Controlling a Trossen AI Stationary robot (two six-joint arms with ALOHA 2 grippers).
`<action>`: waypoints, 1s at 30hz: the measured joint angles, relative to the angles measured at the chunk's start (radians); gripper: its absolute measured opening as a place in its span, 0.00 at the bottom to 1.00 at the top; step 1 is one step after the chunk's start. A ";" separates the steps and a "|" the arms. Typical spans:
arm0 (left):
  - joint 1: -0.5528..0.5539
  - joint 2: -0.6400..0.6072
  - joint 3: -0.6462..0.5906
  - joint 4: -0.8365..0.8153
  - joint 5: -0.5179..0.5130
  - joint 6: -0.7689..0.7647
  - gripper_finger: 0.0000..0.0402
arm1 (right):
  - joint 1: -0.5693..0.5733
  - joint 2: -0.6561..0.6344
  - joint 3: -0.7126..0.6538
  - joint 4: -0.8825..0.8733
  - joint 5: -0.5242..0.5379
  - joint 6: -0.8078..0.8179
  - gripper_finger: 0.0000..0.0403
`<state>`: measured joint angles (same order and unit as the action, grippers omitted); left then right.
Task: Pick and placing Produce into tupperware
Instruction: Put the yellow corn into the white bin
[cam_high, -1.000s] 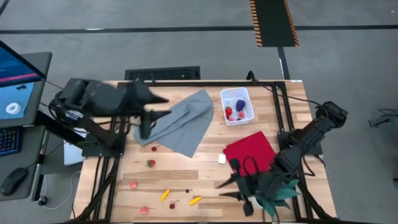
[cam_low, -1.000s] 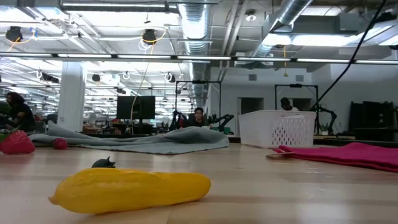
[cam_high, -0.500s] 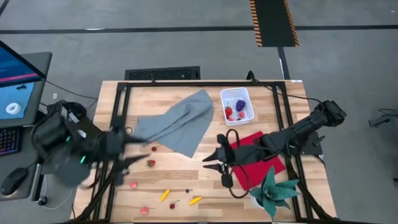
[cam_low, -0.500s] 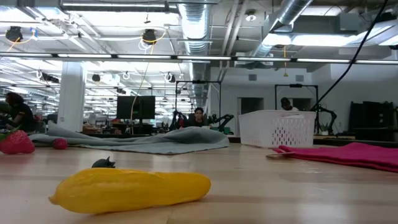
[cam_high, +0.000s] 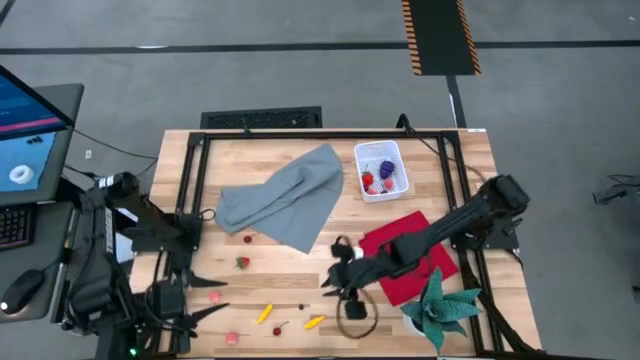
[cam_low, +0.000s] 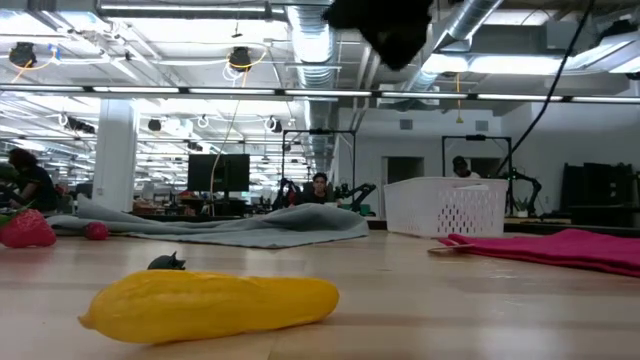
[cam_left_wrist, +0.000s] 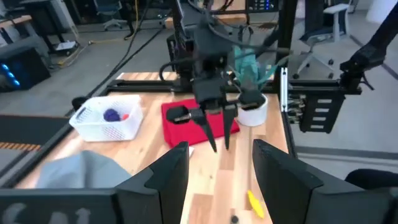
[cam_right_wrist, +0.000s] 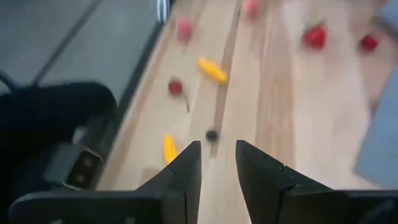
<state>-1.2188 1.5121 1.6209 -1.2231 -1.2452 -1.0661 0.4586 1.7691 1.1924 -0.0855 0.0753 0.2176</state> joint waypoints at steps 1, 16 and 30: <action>-0.008 0.001 -0.020 0.017 -0.015 -0.016 0.42 | 0.004 0.027 0.014 -0.024 0.000 0.000 0.30; -0.092 0.011 -0.241 0.254 -0.105 -0.095 0.42 | 0.097 0.363 0.361 -0.318 -0.026 0.036 0.34; -0.103 0.012 -0.284 0.255 -0.117 -0.161 0.42 | 0.097 0.479 0.441 -0.337 -0.026 0.072 0.51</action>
<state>-1.3216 1.5238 1.3369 -0.9684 -1.3627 -1.2270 0.5552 2.2486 1.6334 -0.4229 0.0490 0.2893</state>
